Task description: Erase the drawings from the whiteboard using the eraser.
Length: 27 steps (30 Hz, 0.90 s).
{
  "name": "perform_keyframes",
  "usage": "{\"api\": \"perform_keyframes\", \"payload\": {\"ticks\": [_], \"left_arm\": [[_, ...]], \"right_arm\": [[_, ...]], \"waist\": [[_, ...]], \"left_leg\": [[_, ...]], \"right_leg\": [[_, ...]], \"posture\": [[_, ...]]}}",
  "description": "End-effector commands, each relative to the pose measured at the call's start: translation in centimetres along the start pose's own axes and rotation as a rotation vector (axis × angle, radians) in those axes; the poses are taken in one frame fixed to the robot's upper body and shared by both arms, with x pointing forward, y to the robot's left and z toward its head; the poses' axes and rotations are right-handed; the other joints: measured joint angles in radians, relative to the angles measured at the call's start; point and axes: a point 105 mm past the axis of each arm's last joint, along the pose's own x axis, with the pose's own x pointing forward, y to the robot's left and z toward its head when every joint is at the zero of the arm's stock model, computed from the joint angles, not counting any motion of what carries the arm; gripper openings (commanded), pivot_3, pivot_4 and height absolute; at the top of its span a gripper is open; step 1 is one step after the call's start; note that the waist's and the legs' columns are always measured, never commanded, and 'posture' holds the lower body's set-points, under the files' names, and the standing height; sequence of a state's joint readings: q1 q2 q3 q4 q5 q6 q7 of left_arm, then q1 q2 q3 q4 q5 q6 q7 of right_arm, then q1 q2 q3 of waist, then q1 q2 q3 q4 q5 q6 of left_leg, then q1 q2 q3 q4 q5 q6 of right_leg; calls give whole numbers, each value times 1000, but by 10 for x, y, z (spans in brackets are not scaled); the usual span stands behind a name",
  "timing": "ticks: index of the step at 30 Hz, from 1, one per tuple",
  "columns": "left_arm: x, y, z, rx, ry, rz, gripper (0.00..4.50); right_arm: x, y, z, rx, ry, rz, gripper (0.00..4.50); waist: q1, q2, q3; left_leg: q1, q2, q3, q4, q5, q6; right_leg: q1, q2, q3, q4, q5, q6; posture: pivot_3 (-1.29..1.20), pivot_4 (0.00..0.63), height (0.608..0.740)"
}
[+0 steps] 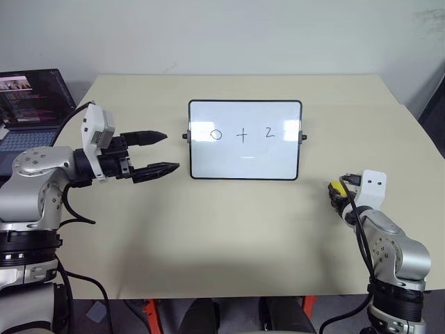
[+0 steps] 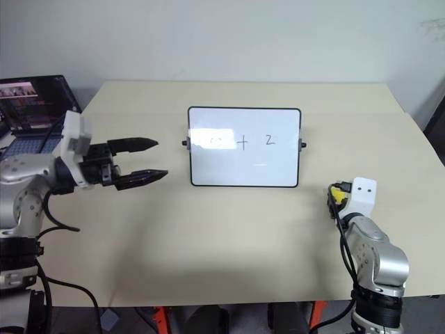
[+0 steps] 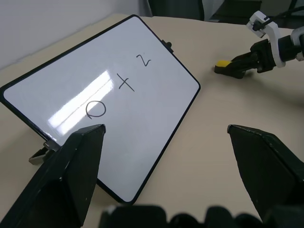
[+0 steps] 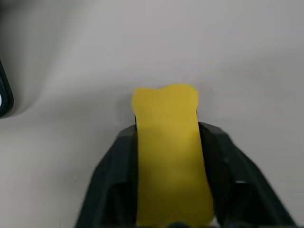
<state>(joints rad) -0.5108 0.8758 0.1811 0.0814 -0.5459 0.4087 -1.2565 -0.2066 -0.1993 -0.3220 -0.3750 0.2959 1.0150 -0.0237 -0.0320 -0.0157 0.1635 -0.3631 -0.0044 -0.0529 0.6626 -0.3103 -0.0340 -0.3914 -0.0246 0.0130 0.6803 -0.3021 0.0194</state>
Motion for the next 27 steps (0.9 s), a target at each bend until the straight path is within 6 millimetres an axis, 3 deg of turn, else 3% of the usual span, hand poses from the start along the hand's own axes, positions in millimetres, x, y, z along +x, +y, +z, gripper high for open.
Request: {"api": "perform_keyframes", "payload": {"ticks": [1,11,22,27], "left_arm": [[-1,1,13,55,-9,-3,4500],[-2,1,13,55,-7,1,4500],[-3,3,12,61,-2,14,4500],[1,3,11,66,-8,12,4500]], "right_arm": [[-2,0,13,-5,-56,-3,1281],[-2,3,20,-25,-75,-1,1281],[-2,46,96,-241,-411,165,1281],[12,72,120,-309,-497,259,1281]], "waist": [[0,0,0],[0,0,0],[-2,0,0],[-3,0,0]], "left_leg": [[0,0,0,0,0,0],[0,0,0,0,0,0],[0,0,0,0,0,0],[0,0,2,0,0,0]], "right_leg": [[0,0,0,0,0,0],[0,0,0,0,0,0],[-1,1,0,0,0,0],[-1,0,1,0,0,0]], "posture": [[0,150,740],[0,150,740],[0,150,740],[0,150,740]]}}
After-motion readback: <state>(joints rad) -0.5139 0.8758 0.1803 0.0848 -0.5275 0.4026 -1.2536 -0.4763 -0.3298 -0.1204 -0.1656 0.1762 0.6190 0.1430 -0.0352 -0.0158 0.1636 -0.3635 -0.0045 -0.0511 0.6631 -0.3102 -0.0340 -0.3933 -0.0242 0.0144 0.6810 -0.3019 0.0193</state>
